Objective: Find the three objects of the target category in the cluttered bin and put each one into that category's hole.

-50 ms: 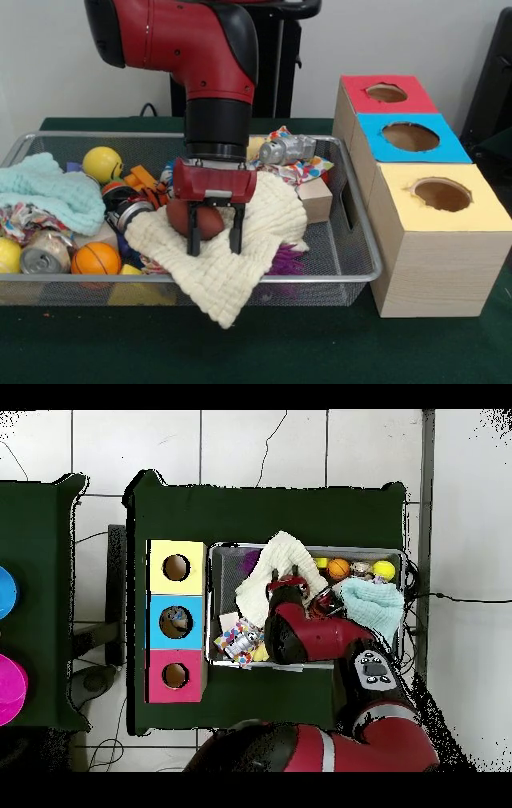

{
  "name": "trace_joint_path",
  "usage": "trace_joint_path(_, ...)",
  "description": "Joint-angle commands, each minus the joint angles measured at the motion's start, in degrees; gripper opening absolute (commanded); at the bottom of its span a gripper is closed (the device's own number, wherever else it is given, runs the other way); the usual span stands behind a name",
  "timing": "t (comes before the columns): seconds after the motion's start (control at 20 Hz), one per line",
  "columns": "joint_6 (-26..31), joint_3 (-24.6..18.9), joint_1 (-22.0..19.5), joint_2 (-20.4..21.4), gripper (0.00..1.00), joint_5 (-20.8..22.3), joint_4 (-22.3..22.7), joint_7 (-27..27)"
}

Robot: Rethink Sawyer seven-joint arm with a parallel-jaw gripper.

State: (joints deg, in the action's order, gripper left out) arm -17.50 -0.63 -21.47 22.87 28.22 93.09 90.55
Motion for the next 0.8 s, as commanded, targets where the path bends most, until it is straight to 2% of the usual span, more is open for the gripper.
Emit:
trace_joint_path(0.05,22.43,-4.26,-5.06,-6.35,1.0,3.73,-0.42,-3.02)
trace_joint_path(0.45,28.77,-7.86,-6.61,-6.71,1.0,2.45,1.08,-3.28)
trace_joint_path(0.8,29.87,-7.93,-6.24,-6.95,1.0,1.67,1.86,-1.14)
